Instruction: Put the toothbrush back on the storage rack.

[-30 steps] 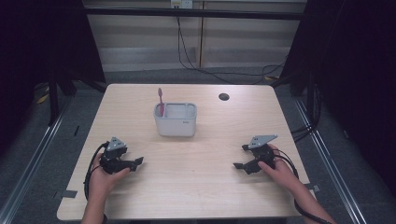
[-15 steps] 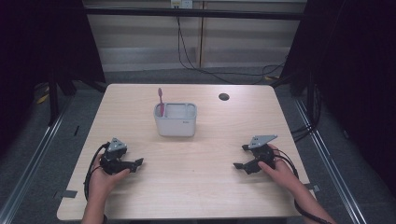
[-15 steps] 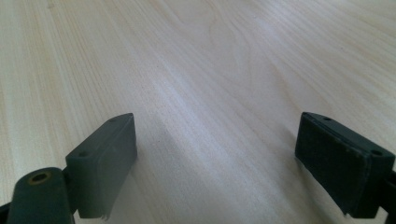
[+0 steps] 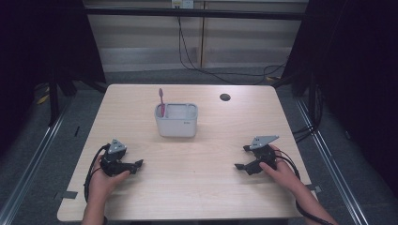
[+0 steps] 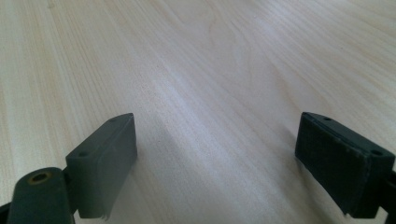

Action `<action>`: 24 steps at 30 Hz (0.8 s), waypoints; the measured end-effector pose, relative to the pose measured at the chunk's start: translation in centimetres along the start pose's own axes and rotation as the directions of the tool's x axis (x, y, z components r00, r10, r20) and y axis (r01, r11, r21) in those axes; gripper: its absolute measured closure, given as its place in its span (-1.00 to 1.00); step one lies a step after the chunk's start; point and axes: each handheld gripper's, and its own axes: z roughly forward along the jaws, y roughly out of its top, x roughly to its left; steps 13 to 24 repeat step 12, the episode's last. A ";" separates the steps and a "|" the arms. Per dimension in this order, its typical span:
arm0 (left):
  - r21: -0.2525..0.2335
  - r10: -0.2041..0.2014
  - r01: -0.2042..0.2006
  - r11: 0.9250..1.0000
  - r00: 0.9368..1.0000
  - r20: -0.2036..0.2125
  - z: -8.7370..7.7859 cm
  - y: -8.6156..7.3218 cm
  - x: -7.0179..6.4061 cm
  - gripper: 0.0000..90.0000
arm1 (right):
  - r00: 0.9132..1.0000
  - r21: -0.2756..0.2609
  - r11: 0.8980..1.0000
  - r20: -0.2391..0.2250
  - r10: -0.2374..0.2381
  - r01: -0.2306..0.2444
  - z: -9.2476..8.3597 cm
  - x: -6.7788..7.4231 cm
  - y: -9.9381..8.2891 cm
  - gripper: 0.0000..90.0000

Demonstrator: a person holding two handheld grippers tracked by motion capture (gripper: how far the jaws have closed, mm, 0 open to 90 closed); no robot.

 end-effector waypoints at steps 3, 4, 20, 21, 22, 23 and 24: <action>0.000 0.000 0.000 1.000 1.000 0.000 0.0 0.0 0.0 -0.67 | 1.000 0.000 1.000 -0.001 0.000 0.000 0.0 0.0 0.0 -0.72; 0.000 0.000 0.000 1.000 1.000 0.000 0.0 0.0 0.0 -0.67 | 1.000 0.000 1.000 -0.001 0.000 0.000 0.0 0.0 0.0 -0.72; 0.004 0.005 -0.005 1.000 1.000 0.002 0.0 0.0 0.0 -0.68 | 1.000 0.000 1.000 -0.001 -0.002 0.002 0.0 0.0 0.0 -0.72; 0.004 0.005 -0.005 1.000 1.000 0.002 0.0 0.0 0.0 -0.68 | 1.000 0.000 1.000 -0.001 -0.002 0.002 0.0 0.0 0.0 -0.72; 0.004 0.005 -0.005 1.000 1.000 0.002 0.0 0.0 0.0 -0.68 | 1.000 0.000 1.000 -0.001 -0.002 0.002 0.0 0.0 0.0 -0.72; 0.004 0.005 -0.005 1.000 1.000 0.002 0.0 0.0 0.0 -0.68 | 1.000 0.000 1.000 -0.001 -0.002 0.002 0.0 0.0 0.0 -0.72; 0.004 0.005 -0.005 1.000 1.000 0.002 0.0 0.0 0.0 -0.68 | 1.000 0.000 1.000 -0.001 -0.002 0.002 0.0 0.0 0.0 -0.72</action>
